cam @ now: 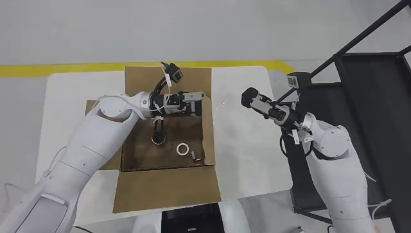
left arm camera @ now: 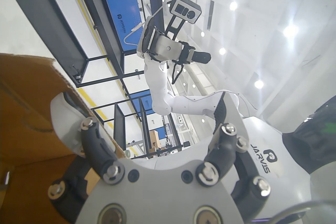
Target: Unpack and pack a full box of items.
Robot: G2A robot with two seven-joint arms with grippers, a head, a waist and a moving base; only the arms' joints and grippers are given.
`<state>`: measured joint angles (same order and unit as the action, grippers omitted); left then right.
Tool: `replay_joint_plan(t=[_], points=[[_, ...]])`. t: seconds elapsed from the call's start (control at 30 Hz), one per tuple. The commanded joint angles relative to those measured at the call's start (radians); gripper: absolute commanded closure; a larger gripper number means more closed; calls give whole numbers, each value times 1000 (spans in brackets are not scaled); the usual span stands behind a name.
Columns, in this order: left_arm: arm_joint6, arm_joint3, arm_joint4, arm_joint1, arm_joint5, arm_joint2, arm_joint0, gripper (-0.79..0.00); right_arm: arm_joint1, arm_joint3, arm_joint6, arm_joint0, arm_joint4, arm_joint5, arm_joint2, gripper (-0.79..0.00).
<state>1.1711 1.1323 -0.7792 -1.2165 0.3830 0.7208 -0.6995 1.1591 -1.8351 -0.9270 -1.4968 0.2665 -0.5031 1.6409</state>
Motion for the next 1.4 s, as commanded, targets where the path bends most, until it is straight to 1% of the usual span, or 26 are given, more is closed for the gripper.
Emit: replay_joint_plan(t=[0.0,0.1,0.17,0.3,0.33,0.4,0.5,0.53,0.57,0.67,0.73,0.8,0.87,0.93,1.0,1.07,1.2,1.37], points=[[9,-38,-43,-30,21,-36,26,-785,-2,-5,-6,-4,22,-2,5,-785],[24,-89,-85,-72,50,-80,62,-785,-6,-10,-21,-12,64,1,15,-785],[39,-122,-110,-100,63,-109,81,-785,-10,-12,-56,-18,82,12,17,-785],[92,-230,-141,-148,93,-149,111,-785,-25,-10,-214,-37,154,61,49,-785],[88,-255,-133,-161,101,-160,126,-785,-28,-21,-257,-50,170,69,47,-785],[72,-293,-101,-192,130,-192,149,-785,-32,-34,-298,-74,189,86,43,-785],[81,-348,-84,-234,166,-227,169,-785,-39,-34,-348,-99,181,124,46,-785],[83,-360,-84,-243,172,-232,172,-785,-41,-34,-357,-103,180,127,47,-785],[90,-384,-86,-260,176,-242,179,-785,-43,-33,-372,-114,177,134,51,-785],[86,-418,-86,-294,180,-255,193,-785,-49,-31,-396,-139,162,162,52,-785],[68,-423,-99,-319,198,-261,197,-785,-49,-24,-373,-143,131,175,20,-785],[60,-449,-117,-335,206,-254,199,-785,-50,4,-350,-123,89,188,6,-785],[53,-468,-114,-341,213,-243,208,-785,-53,37,-344,-103,51,201,-7,-785],[52,-482,-117,-342,214,-224,217,-785,-55,67,-343,-98,39,207,-23,-785],[51,-492,-112,-337,215,-202,226,-785,-57,94,-344,-94,5,208,-34,-785],[49,-496,-103,-326,217,-174,236,-785,-60,115,-341,-88,-19,208,-43,-785],[49,-503,-84,-289,217,-102,251,-785,-64,139,-329,-83,-48,210,-55,-785],[66,-497,-22,-224,200,-3,266,-785,-67,164,-329,-82,-68,212,-91,-785]])
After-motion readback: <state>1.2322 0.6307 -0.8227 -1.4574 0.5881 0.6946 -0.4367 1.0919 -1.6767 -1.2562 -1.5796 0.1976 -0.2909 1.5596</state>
